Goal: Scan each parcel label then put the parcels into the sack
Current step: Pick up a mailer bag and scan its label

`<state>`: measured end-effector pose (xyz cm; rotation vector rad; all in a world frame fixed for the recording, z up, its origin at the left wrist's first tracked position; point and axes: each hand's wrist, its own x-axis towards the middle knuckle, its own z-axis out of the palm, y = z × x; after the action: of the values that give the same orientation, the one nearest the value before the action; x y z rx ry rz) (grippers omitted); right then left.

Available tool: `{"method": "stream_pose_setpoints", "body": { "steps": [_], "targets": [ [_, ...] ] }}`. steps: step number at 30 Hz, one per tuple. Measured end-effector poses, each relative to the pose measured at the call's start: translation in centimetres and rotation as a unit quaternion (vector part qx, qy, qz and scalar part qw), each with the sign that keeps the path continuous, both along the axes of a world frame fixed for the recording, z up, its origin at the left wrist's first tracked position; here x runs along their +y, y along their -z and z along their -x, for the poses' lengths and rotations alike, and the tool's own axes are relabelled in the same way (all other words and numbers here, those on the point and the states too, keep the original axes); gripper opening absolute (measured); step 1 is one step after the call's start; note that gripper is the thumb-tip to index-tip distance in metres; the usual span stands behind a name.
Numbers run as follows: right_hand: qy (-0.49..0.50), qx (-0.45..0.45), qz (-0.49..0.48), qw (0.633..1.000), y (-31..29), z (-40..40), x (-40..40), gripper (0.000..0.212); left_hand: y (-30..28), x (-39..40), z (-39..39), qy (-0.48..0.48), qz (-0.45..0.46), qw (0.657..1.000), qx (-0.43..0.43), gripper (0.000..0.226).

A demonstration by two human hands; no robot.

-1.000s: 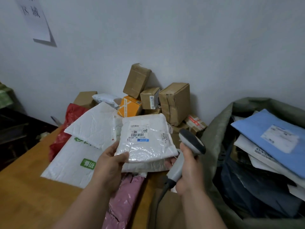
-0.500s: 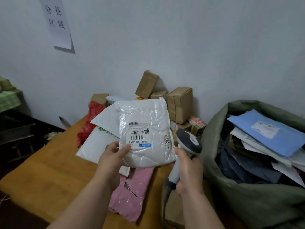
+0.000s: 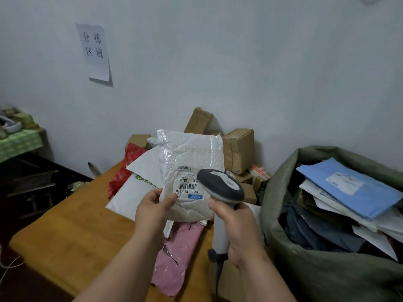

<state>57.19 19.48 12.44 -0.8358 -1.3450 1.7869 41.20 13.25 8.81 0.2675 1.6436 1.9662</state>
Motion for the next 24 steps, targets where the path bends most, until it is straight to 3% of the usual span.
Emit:
{"method": "stream_pose_setpoints", "body": {
  "steps": [3,7,20,24],
  "targets": [
    [-0.025,-0.005,-0.005,1.0,-0.5,-1.2,0.3,0.019,-0.3,0.7,-1.6,0.004,-0.004,1.0,-0.013,0.009],
    [-0.03,-0.026,-0.013,0.999,-0.5,-3.2,1.2,0.003,-0.1,1.5,-3.7,-0.003,0.006,1.0,-0.02,0.012],
    [-0.061,-0.021,-0.031,0.997,-0.7,-6.4,1.8,0.018,-0.1,1.9,-6.7,-0.007,0.003,0.999,-0.034,0.012],
    [-0.065,-0.013,-0.033,0.997,-0.7,-6.8,1.7,0.01,-0.1,1.8,-7.0,-0.003,0.001,0.999,-0.035,0.012]
  ]
}}
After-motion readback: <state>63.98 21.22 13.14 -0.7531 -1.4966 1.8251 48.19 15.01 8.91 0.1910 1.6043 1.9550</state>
